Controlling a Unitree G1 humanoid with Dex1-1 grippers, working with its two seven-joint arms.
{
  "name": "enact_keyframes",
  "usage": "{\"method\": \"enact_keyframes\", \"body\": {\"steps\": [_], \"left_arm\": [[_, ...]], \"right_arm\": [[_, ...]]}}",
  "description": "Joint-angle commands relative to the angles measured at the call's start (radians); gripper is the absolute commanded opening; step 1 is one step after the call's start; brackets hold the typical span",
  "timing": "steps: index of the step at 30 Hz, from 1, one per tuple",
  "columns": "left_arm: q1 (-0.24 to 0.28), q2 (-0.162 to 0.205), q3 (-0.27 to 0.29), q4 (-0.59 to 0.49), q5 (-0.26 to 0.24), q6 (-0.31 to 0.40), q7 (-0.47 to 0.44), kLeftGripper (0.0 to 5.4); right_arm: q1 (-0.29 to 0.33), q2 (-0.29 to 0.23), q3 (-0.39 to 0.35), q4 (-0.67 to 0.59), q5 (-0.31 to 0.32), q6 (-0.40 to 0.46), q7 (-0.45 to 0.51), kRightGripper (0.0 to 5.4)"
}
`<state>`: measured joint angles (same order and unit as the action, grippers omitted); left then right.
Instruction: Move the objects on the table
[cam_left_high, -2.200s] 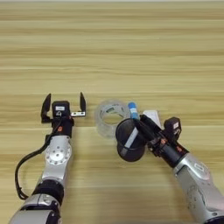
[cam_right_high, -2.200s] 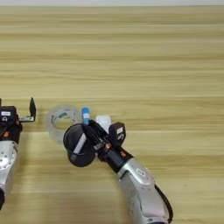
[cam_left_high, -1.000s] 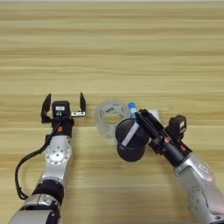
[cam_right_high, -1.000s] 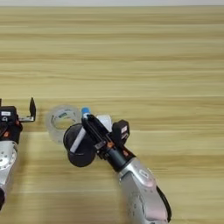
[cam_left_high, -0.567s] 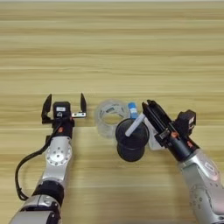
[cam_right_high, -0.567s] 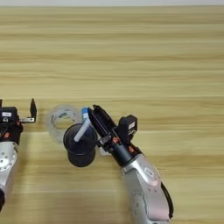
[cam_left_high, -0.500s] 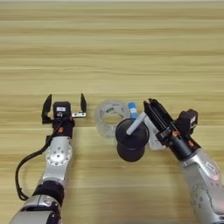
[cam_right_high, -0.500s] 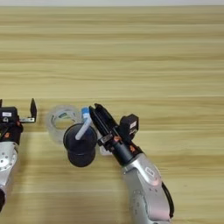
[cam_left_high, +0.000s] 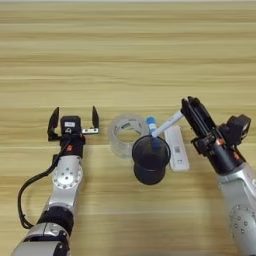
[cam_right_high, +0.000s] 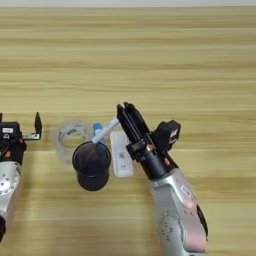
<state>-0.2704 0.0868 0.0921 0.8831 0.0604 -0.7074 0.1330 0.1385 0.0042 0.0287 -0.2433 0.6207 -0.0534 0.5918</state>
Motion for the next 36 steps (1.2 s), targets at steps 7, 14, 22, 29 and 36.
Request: {"method": "enact_keyframes", "body": {"steps": [7,14,22,29,36], "left_arm": [[0.032,-0.019,-0.01,-0.047,0.01,0.024,0.008,5.4],[0.057,-0.04,-0.016,-0.09,0.014,0.035,0.016,5.4],[0.084,-0.054,-0.027,-0.148,0.018,0.062,0.022,5.4],[0.097,-0.059,-0.029,-0.179,0.023,0.08,0.025,5.4],[0.103,-0.059,-0.031,-0.192,0.023,0.089,0.025,5.4]], "right_arm": [[-0.06,-0.078,-0.157,-0.056,-0.008,0.036,-0.136,0.7],[-0.017,-0.131,-0.204,-0.03,-0.115,0.045,-0.227,0.7],[0.044,-0.191,-0.227,-0.039,-0.137,0.126,-0.249,0.7],[0.056,-0.21,-0.219,-0.041,-0.137,0.197,-0.254,0.7],[0.064,-0.235,-0.233,-0.075,-0.109,0.291,-0.263,0.7]]}}
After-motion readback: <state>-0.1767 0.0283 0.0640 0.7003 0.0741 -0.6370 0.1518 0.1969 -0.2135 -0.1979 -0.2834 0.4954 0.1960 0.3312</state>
